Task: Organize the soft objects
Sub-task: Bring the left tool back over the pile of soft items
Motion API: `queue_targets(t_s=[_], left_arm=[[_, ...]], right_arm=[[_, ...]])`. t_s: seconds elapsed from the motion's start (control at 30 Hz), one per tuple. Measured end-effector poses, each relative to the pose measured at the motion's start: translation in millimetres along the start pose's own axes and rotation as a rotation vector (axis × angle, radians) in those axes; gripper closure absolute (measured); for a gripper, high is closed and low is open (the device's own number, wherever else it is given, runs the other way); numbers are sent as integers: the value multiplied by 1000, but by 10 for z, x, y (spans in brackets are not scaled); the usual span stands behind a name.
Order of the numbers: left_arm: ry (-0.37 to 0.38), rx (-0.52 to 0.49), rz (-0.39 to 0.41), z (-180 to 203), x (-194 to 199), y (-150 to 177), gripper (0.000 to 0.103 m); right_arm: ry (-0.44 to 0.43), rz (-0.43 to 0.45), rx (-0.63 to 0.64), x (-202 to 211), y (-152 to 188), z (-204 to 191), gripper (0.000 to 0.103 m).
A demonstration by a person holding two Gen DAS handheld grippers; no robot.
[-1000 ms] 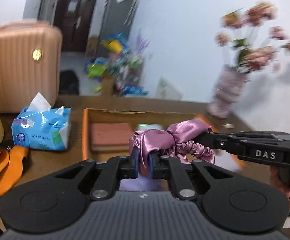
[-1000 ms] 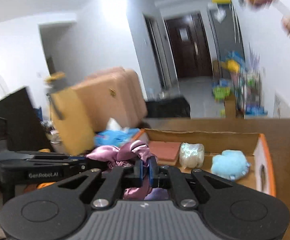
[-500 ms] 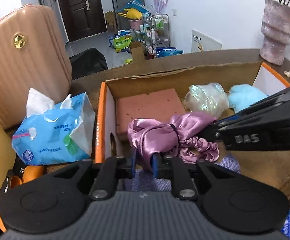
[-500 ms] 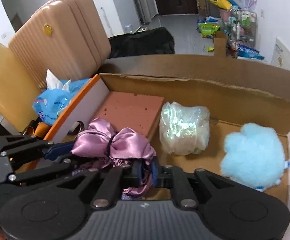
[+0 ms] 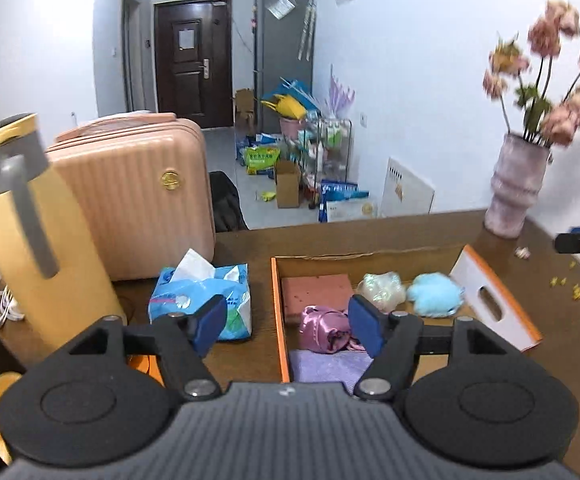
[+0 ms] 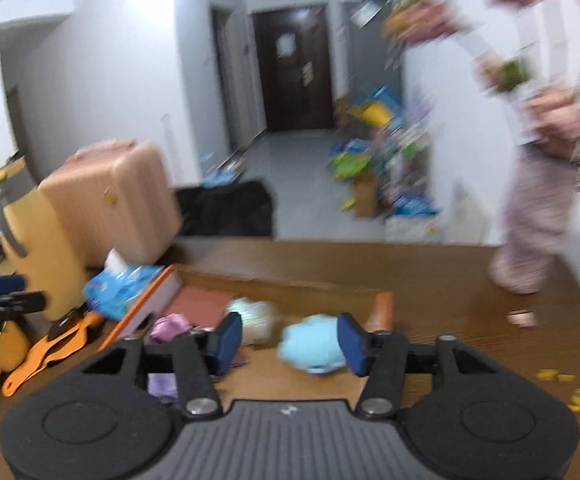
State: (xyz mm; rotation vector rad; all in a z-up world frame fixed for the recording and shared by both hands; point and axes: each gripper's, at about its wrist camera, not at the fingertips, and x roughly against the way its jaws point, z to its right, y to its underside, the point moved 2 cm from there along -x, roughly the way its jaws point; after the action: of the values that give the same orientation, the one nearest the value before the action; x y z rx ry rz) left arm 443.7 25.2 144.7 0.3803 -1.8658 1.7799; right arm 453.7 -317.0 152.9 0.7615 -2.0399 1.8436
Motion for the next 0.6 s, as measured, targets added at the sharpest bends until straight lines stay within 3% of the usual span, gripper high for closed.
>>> queue_targets(t_s=[0.07, 0.13, 0.27, 0.4, 0.5, 0.6], left_arm=[[7, 12, 24, 58, 157, 18, 32], [14, 13, 69, 132, 282, 38, 22], [-19, 17, 196, 229, 572, 113, 15], [-46, 41, 300, 293, 899, 353, 9], [-50, 3, 361, 394, 1132, 586, 7], [-58, 2, 395, 458, 1353, 830, 6]], right_arm=[[9, 32, -38, 239, 64, 104, 36], [15, 57, -48, 432, 124, 131, 34], [63, 152, -9, 714, 264, 25, 20], [109, 280, 56, 1035, 540, -138, 18], [126, 373, 118, 1270, 794, -254, 16], [153, 421, 151, 1443, 1020, -361, 15]])
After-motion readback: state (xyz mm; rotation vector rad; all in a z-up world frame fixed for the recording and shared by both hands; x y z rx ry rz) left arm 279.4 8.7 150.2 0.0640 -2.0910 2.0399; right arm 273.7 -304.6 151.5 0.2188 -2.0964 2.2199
